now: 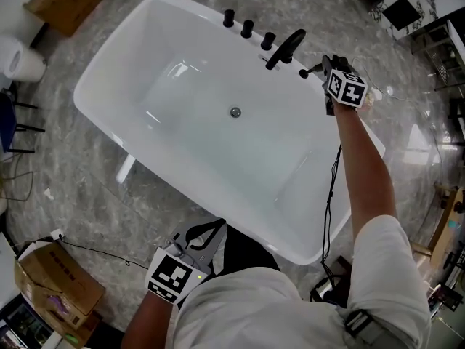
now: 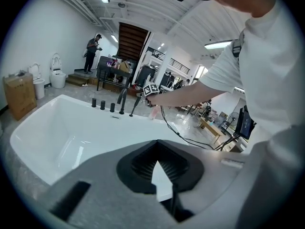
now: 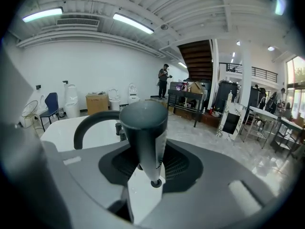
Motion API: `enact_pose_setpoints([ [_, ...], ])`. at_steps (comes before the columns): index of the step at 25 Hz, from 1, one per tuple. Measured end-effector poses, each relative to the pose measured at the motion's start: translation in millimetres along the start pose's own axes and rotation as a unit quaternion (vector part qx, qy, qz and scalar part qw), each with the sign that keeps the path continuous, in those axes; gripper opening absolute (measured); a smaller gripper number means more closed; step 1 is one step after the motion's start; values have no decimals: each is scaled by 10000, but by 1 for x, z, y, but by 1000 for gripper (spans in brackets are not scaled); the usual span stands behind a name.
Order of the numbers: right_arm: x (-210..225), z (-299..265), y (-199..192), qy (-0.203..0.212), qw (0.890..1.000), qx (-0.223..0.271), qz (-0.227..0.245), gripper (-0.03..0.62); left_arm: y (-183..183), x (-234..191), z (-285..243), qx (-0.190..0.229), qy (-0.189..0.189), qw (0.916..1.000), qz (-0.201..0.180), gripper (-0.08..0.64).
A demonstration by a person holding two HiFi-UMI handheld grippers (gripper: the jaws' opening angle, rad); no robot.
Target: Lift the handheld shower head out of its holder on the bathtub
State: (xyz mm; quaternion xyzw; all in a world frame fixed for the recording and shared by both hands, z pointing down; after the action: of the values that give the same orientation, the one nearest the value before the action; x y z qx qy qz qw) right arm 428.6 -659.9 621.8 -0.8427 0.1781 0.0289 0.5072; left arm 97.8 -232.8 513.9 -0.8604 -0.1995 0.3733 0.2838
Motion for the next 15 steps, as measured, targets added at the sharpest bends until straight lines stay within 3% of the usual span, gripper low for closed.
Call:
enact_pose_setpoints([
  [15, -17, 81, 60, -95, 9990, 378, 239, 140, -8, 21, 53, 202, -52, 9993, -317, 6],
])
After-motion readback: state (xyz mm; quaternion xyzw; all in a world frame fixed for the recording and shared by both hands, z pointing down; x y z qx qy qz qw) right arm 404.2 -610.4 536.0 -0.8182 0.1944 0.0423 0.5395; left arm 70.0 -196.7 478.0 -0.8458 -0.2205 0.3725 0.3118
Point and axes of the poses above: the fingertips, and each gripper's own axes: z backward along the fingers, x to its right, y out of its top, the point moved 1 cm from there along z, backward along the fingers, and after that the axes turned 12 degrees about z, right-handed, at the moved point
